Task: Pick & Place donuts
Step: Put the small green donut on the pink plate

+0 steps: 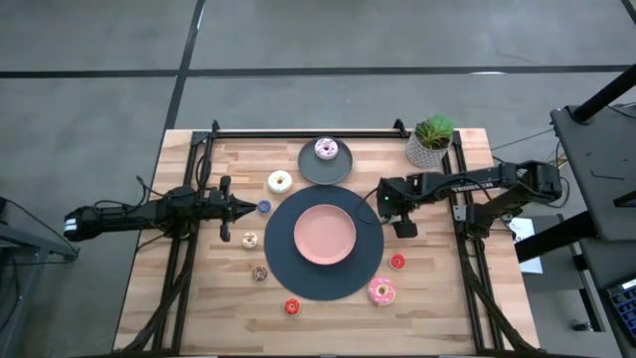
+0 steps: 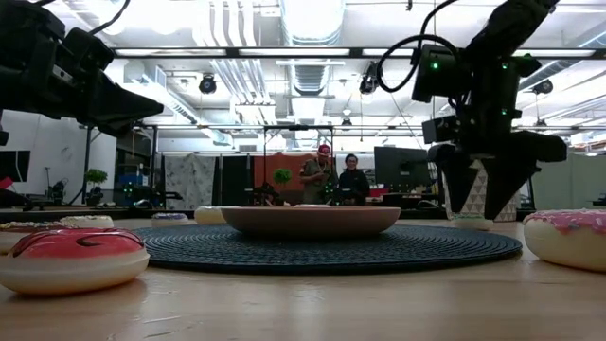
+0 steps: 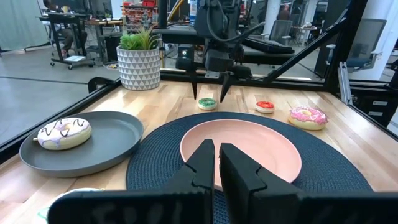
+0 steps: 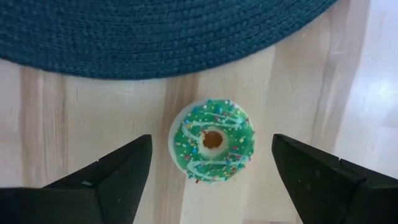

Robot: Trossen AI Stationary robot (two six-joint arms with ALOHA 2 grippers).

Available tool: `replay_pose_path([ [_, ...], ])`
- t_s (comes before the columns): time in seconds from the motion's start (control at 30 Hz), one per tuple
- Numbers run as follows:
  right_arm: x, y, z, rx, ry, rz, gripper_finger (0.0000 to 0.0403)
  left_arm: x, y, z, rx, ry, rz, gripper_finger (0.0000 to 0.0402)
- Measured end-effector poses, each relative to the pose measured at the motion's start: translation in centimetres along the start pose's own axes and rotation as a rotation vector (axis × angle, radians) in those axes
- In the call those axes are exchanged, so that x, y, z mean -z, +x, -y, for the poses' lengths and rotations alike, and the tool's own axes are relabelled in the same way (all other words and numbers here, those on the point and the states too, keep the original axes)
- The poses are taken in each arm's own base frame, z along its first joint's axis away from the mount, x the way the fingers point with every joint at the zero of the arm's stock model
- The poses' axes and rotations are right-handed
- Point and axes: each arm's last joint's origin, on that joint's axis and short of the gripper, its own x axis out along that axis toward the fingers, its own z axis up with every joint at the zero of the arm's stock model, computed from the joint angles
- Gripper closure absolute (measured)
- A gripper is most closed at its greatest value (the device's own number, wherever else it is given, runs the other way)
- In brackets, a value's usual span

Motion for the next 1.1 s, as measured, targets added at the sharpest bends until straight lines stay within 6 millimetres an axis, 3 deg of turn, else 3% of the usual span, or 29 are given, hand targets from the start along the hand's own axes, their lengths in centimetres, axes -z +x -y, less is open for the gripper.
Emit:
replay_pose_path([
  [1.1, 0.8, 1.1, -0.3, 0.005, -0.006, 0.018, 0.0078, 0.0, 0.0, 0.0, 0.0, 0.0, 0.0, 0.0401],
])
